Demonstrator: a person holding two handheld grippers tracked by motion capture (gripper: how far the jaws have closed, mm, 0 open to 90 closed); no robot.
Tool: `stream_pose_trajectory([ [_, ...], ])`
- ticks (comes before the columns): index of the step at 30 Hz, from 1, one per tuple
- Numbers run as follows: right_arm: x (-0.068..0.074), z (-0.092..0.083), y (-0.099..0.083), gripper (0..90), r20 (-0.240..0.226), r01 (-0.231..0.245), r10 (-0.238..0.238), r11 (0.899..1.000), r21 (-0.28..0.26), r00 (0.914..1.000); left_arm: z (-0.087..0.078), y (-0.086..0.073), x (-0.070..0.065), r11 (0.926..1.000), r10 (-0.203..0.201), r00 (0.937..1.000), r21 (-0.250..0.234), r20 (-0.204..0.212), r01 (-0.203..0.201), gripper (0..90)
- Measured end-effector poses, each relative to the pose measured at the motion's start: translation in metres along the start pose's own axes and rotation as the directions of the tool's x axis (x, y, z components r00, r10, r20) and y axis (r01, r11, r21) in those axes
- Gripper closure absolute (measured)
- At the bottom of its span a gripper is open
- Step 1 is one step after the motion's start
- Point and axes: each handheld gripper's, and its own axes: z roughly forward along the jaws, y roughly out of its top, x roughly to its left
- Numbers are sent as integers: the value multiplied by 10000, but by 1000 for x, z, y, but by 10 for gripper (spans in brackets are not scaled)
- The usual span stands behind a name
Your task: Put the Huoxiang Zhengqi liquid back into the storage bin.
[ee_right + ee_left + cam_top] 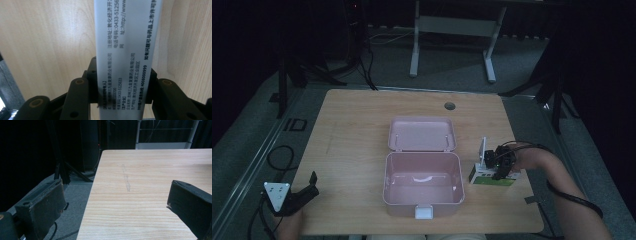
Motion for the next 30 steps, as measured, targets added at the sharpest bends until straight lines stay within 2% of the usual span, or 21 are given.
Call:
stream_pose_trajectory([
  [2,3,-4,-2,625,116,-31,32,10000,-48,9999,0,0,0,10000,6,10000,6,1,-6,16],
  [12,24,-13,-10,627,-269,-223,220,9997,-124,9994,0,0,0,10000,23,10000,21,-27,-23,16],
  [20,43,-18,-9,627,-91,-67,68,9999,112,9999,0,0,-1,10000,13,10000,-21,-58,-13,16],
  [26,51,-22,-7,626,-261,-305,307,9995,83,9992,0,0,0,10000,-20,10000,-53,-43,20,16],
  [30,58,-26,-5,627,-365,-146,149,9999,93,9992,0,0,0,10000,-2,10000,-26,-44,2,16],
])
